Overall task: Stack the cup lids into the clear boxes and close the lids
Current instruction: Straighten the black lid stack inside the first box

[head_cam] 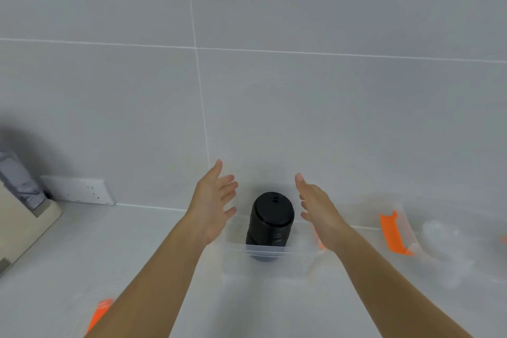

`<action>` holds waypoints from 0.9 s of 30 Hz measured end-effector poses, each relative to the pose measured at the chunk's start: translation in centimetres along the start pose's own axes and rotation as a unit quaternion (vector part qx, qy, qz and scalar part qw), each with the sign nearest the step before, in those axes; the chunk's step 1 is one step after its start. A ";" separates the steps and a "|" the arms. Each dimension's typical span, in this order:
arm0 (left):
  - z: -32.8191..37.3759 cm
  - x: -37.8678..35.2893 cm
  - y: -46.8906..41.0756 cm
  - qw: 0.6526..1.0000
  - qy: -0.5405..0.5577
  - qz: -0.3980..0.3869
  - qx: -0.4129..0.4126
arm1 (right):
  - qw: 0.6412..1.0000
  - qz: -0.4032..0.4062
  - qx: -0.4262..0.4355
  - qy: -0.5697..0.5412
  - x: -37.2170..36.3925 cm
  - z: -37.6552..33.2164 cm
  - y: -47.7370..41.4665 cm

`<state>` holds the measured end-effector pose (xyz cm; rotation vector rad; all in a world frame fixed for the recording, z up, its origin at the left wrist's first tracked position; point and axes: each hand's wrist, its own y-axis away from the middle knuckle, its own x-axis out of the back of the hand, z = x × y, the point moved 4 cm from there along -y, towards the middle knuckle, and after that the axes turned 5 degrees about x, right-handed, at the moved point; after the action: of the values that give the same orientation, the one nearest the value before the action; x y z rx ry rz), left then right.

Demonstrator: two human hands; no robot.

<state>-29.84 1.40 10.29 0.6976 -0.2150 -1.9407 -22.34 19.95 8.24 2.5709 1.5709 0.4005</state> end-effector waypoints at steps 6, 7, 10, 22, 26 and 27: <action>-1.4 1.8 -2.3 0.992 -0.003 0.031 0.123 | 0.994 0.025 -0.100 -0.038 -1.5 2.1 -2.0; -1.7 1.8 -2.6 0.990 -0.020 0.033 0.137 | 0.990 0.024 -0.120 -0.069 -1.7 2.5 -2.2; -2.8 1.5 -3.3 0.979 -0.081 0.053 0.178 | 0.979 0.044 -0.155 -0.126 -2.4 3.4 -2.5; -5.5 -0.1 -5.9 0.958 -0.025 0.039 0.283 | 0.978 -0.016 -0.187 -0.095 -3.6 4.5 -3.6; -6.2 0.2 -6.6 0.955 -0.007 0.036 0.295 | 0.983 -0.037 -0.166 -0.075 -3.7 4.3 -3.7; -6.2 0.1 -6.7 0.954 -0.001 0.027 0.297 | 0.983 -0.042 -0.164 -0.066 -3.8 4.3 -3.8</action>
<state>-31.61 5.38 2.24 1.0622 -0.8342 -1.8256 -26.02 18.57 2.61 2.2294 1.4266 0.4300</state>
